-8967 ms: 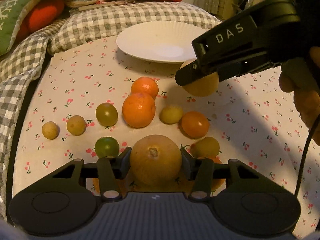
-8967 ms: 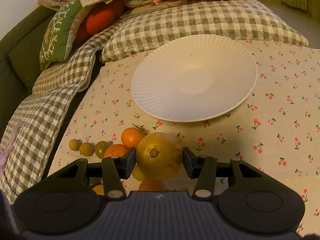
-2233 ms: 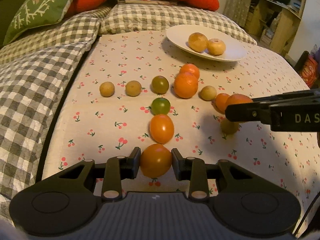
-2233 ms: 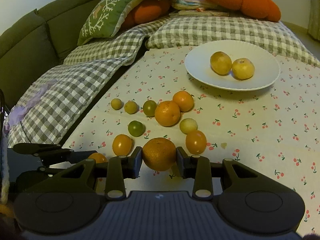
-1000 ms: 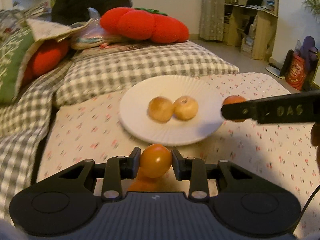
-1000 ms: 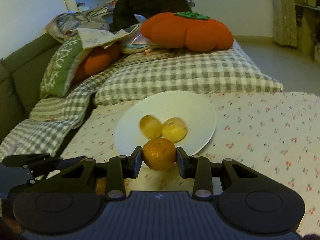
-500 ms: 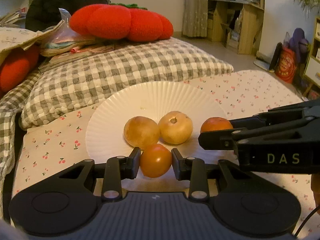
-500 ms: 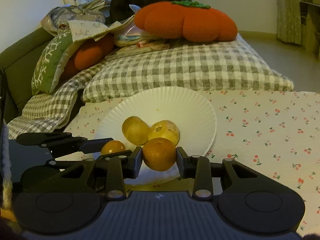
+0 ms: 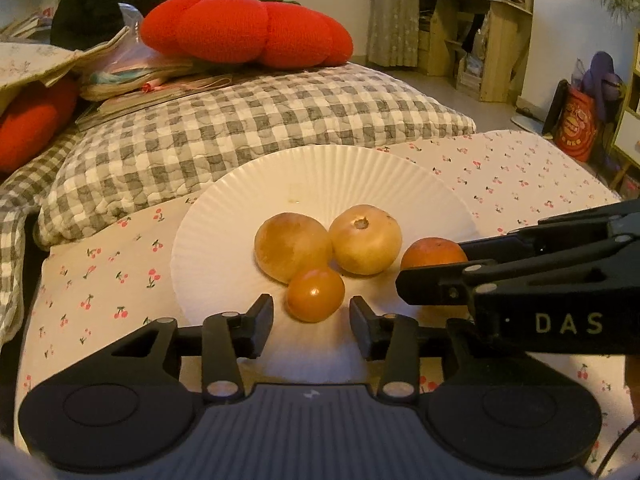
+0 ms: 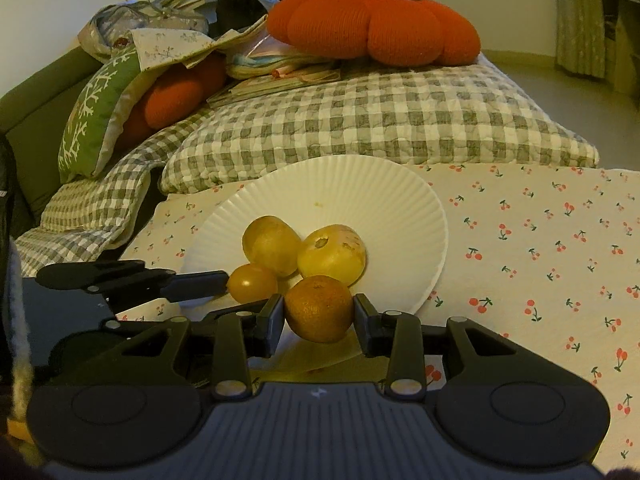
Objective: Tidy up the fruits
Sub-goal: 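Carry the tomato and mandarin to the white plate and release both, then move the left gripper back to the fruits and grasp an orange mandarin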
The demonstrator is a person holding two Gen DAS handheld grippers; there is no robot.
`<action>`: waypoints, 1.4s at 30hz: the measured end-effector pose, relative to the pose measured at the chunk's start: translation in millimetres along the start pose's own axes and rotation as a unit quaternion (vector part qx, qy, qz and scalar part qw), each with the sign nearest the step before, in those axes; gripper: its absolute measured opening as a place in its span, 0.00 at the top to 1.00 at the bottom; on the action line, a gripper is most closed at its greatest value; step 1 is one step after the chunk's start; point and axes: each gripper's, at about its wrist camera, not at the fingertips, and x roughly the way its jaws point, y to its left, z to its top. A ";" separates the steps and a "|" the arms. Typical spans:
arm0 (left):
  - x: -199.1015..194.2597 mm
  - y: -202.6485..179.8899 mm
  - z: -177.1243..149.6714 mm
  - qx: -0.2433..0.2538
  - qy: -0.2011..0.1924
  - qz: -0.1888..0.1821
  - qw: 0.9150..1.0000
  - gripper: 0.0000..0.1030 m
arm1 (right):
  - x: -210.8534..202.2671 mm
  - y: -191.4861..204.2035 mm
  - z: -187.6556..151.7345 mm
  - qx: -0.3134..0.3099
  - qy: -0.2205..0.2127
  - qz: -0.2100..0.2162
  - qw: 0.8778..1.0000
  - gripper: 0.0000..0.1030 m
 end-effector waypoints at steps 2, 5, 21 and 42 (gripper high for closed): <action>-6.8 1.5 -1.2 -0.005 -0.004 -0.001 1.000 0.59 | -0.7 3.2 1.0 -0.006 -0.002 0.002 1.000 0.65; -17.7 6.9 -3.7 -0.018 -0.012 0.004 1.000 0.52 | -4.9 9.4 2.6 -0.020 -0.008 0.002 1.000 0.64; -70.4 30.0 -20.4 -0.071 -0.031 0.042 0.996 0.41 | -22.6 41.7 2.2 -0.060 -0.024 -0.034 0.997 0.58; -123.0 47.0 -54.8 -0.145 -0.022 0.072 0.987 0.30 | -56.3 85.4 -16.3 -0.124 -0.053 -0.041 0.990 0.46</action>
